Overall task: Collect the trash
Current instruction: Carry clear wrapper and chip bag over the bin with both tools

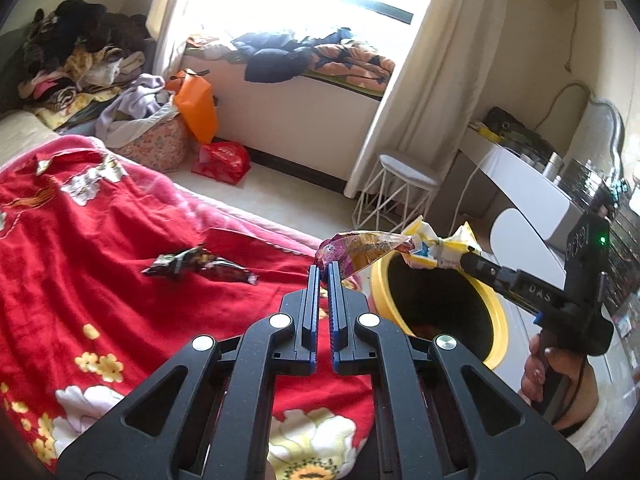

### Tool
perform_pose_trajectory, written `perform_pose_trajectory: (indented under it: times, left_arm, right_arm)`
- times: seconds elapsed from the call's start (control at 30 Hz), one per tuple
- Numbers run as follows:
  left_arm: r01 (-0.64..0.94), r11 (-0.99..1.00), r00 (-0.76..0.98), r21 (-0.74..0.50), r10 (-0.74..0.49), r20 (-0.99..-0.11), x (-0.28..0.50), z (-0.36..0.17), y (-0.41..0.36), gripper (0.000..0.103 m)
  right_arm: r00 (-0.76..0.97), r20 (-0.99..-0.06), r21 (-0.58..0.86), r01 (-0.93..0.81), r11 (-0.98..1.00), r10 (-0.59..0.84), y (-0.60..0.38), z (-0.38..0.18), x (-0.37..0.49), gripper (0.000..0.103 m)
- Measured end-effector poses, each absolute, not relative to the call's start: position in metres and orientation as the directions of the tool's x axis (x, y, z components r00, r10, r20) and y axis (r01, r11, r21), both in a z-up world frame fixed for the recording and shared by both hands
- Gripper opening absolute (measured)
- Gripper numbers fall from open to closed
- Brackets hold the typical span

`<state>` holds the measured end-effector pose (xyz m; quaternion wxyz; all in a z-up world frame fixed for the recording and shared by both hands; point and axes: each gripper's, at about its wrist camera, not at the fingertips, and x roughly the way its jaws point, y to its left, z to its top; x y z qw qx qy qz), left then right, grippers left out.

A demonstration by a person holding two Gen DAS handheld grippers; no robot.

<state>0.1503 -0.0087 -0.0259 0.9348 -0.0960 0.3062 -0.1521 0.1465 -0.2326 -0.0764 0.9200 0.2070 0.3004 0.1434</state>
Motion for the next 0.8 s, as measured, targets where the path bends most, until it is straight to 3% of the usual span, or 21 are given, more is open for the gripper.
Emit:
perform_pose_trajectory:
  times: [0.8]
  left_arm:
    - [0.397,0.896,0.67,-0.198,-0.43,-0.605,0.158,-0.048,-0.11,0.002]
  right_arm:
    - [0.822,-0.534,0.461,0.088,0.883,0.197,-0.307,-0.097,0.137,0.019]
